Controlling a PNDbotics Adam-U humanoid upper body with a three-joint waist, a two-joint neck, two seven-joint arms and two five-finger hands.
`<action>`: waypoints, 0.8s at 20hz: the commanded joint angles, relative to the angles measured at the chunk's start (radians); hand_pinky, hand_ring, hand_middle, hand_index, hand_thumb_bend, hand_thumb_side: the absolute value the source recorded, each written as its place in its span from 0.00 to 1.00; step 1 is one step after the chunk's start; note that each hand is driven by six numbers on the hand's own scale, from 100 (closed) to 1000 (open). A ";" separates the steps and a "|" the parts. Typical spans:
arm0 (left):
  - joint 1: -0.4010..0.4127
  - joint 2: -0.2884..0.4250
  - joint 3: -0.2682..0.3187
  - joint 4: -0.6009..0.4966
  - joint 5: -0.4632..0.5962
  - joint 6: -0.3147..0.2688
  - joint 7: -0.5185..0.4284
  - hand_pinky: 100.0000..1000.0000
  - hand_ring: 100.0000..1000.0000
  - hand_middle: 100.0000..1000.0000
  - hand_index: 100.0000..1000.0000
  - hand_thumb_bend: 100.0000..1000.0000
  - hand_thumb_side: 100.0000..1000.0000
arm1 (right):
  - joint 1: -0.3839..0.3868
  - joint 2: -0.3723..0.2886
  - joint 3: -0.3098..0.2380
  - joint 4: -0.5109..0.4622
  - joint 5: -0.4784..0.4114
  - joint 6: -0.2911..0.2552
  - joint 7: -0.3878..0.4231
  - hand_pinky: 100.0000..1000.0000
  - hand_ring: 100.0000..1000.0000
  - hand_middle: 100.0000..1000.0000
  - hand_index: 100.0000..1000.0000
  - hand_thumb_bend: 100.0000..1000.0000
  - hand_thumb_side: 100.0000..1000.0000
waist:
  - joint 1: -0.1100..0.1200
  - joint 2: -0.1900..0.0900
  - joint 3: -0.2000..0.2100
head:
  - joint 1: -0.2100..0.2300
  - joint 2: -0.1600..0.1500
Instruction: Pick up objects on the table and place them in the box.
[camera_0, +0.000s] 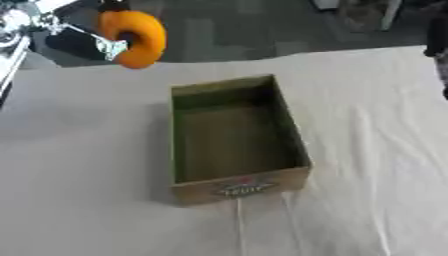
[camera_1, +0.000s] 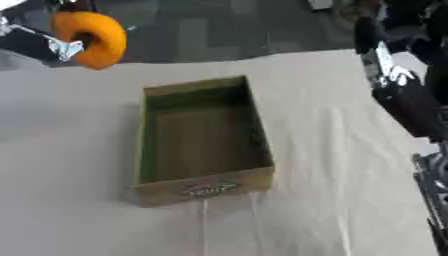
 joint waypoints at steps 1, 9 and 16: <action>-0.036 -0.021 -0.009 -0.014 0.002 -0.002 -0.018 0.48 0.51 0.49 0.40 0.00 0.01 | -0.016 -0.005 -0.006 -0.019 0.002 -0.003 0.000 0.49 0.80 0.50 0.77 0.33 0.69 | -0.006 -0.022 -0.001 | 0.005 0.006; -0.073 -0.167 -0.031 0.006 -0.062 -0.016 -0.037 0.48 0.51 0.49 0.39 0.00 0.01 | -0.025 -0.001 -0.006 -0.019 0.000 -0.008 -0.002 0.49 0.80 0.50 0.77 0.32 0.69 | -0.008 -0.012 -0.004 | 0.011 0.012; -0.060 -0.281 -0.033 0.044 -0.201 -0.041 0.000 0.48 0.51 0.49 0.39 0.00 0.02 | -0.026 0.002 -0.006 -0.019 -0.002 -0.009 -0.006 0.49 0.80 0.50 0.77 0.32 0.68 | -0.004 -0.006 -0.004 | -0.005 0.026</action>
